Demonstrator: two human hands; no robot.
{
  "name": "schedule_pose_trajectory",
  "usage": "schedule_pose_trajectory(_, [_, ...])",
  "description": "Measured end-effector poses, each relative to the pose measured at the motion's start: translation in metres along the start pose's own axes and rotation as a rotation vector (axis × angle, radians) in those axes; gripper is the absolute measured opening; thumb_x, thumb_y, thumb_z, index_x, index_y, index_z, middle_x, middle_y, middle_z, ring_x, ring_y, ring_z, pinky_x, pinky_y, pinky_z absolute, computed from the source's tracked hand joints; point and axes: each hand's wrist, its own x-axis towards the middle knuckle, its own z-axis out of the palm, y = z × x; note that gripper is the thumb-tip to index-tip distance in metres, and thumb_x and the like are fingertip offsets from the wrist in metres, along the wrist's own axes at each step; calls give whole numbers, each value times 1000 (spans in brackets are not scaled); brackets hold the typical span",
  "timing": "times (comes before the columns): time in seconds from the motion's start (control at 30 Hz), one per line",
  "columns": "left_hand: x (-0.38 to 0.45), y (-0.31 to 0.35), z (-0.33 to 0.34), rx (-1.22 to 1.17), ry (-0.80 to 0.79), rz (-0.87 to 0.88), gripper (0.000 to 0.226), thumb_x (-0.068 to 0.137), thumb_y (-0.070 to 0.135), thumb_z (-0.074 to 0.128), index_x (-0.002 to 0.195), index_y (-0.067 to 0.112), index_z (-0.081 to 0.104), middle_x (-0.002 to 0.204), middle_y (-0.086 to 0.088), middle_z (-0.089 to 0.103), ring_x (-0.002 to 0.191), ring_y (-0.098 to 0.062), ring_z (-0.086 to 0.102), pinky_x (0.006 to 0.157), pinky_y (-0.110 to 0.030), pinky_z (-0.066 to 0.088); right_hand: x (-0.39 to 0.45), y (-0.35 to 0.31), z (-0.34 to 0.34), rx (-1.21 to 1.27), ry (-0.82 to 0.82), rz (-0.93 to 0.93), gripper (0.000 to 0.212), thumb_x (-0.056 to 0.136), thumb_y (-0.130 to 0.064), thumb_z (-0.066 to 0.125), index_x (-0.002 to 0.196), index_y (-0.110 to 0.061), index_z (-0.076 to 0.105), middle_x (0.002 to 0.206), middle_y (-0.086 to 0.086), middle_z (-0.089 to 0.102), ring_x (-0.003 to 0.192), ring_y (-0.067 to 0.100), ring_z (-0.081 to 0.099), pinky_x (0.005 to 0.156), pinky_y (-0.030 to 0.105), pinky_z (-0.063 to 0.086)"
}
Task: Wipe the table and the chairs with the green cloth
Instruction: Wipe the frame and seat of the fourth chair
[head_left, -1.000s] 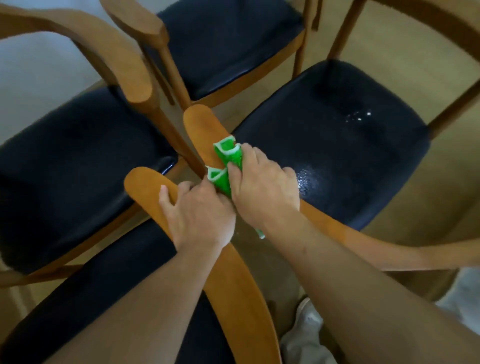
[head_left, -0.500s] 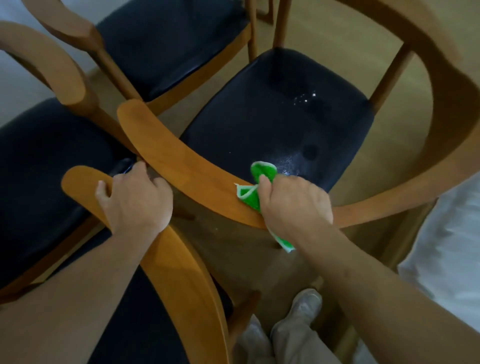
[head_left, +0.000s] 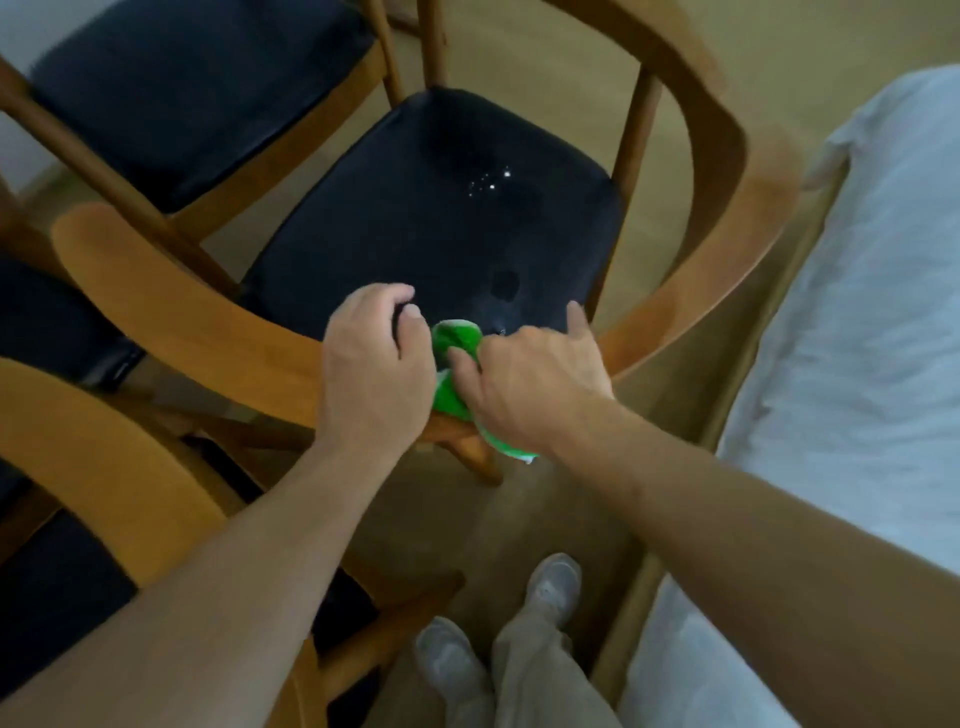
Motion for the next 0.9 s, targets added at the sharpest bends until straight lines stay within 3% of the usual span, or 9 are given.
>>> schedule_pose_trajectory(0.17, [-6, 25, 33, 4, -63, -63, 26, 102, 22, 36, 108, 15, 61, 94, 10, 54, 86, -2, 49, 67, -8, 35, 1, 64, -32, -336, 1, -44, 57, 99, -53, 15, 69, -26, 54, 79, -5, 64, 105, 26, 60, 110, 64, -6])
schedule_pose_trajectory(0.27, [-8, 24, 36, 33, -60, -62, 28, 103, 22, 35, 106, 14, 61, 89, 10, 53, 75, 1, 49, 61, -7, 34, 1, 74, -37, -395, 52, 22, 43, 99, -51, 27, 75, -24, 52, 70, -5, 55, 105, 30, 60, 107, 70, -8])
schedule_pose_trajectory(0.37, [-5, 22, 34, 10, -44, -80, 27, 103, 23, 35, 102, 16, 61, 84, 9, 56, 72, 3, 49, 59, -3, 36, -3, 53, -22, -322, 92, 16, 34, 96, -50, 35, 100, -22, 53, 60, -6, 26, 104, 34, 61, 104, 72, -7])
schedule_pose_trajectory(0.47, [-7, 24, 36, -82, 26, -61, 27, 103, 28, 34, 90, 22, 57, 75, 5, 58, 70, -6, 54, 58, -13, 43, -5, 19, 0, -115, 75, -57, 35, 97, -48, 36, 113, -23, 55, 63, -8, 40, 97, 31, 64, 107, 70, -9])
schedule_pose_trajectory(0.57, [-11, 27, 41, -69, 98, -31, 26, 99, 36, 31, 87, 29, 53, 69, 11, 54, 66, -5, 54, 52, -18, 40, -6, 10, 6, -2, 21, -100, 31, 97, -48, 40, 109, -27, 59, 86, -6, 66, 101, 29, 62, 109, 67, -8])
schedule_pose_trajectory(0.67, [-13, 29, 45, 21, 81, -50, 33, 97, 47, 27, 81, 30, 50, 63, 14, 49, 61, -3, 51, 52, -18, 33, -8, 27, -6, -77, 2, -131, 29, 98, -47, 39, 100, -29, 61, 88, -5, 67, 104, 31, 61, 110, 68, -5])
schedule_pose_trajectory(0.73, [-12, 31, 47, 110, 60, -56, 36, 96, 52, 26, 74, 31, 47, 61, 13, 47, 58, -3, 49, 50, -18, 29, -7, 52, -20, -203, 79, -127, 31, 97, -52, 37, 83, -32, 57, 81, -6, 63, 106, 32, 60, 110, 70, -1])
schedule_pose_trajectory(0.83, [-11, 31, 50, 201, 24, -69, 39, 96, 48, 32, 63, 30, 42, 55, 12, 46, 51, -5, 46, 46, -20, 26, 1, 105, -51, -374, 271, -8, 54, 92, -60, 32, 55, -21, 33, 55, -9, 35, 93, 32, 62, 106, 72, 5])
schedule_pose_trajectory(0.9, [-10, 29, 52, 272, -15, -69, 39, 97, 43, 36, 62, 29, 48, 53, 12, 47, 49, -6, 46, 45, -19, 27, 13, 133, -74, -385, 315, 125, 55, 91, -57, 29, 50, -20, 35, 51, -5, 33, 89, 32, 59, 106, 74, 7])
